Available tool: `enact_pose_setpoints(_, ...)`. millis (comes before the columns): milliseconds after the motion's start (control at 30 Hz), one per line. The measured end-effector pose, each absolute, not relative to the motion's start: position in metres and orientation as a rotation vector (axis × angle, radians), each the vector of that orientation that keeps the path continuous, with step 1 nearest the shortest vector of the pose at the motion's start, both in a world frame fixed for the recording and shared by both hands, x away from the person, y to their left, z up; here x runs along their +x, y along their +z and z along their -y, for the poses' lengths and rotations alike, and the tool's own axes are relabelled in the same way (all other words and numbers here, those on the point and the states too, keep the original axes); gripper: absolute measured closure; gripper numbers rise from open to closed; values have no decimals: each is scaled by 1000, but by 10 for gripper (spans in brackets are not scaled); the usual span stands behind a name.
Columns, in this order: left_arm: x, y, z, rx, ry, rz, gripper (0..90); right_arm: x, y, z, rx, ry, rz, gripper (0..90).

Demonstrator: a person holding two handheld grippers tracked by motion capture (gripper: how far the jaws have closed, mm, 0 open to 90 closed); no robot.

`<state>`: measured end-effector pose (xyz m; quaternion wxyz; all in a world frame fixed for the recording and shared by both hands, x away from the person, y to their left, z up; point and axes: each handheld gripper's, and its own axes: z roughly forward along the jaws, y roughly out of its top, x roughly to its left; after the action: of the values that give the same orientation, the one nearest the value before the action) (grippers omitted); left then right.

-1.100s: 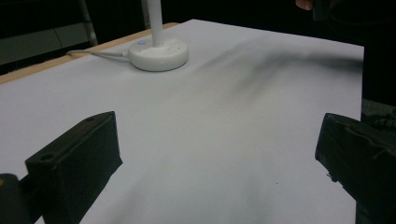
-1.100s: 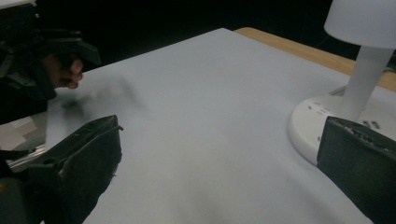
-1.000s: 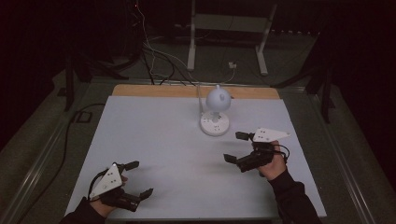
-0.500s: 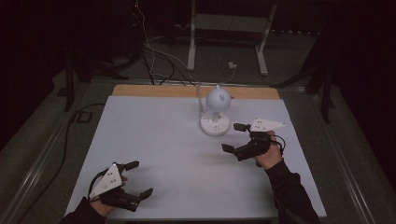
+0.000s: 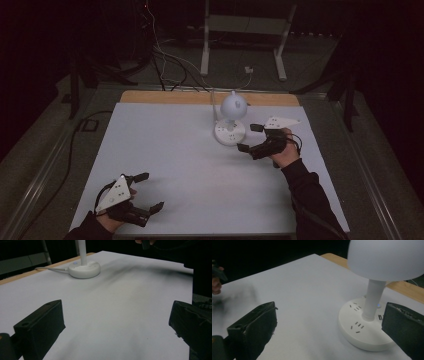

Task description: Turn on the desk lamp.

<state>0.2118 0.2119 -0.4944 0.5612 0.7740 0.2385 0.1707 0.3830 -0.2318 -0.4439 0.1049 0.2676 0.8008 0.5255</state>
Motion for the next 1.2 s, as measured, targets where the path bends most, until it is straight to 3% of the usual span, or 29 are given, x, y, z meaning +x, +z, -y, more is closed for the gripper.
enact_pose_setpoints(400,212,-495,-212,1823,401,-562,5,410,-456,231,887,1514,-2294,0)
enact_pose_setpoints(633,212,-494,-213,1820,404,-565,5,420,-464,232,952,1499,-2266,76)
enact_pose_setpoints(933,211,-494,-212,1820,399,-561,5,436,-474,231,1027,1470,-2239,202)
enact_pose_setpoints(1133,211,-494,-212,1822,399,-560,5,440,-479,229,1064,1439,-2221,351)
enact_pose_setpoints(1200,211,-494,-212,1821,397,-560,5,442,-482,229,1084,1426,-2206,457)
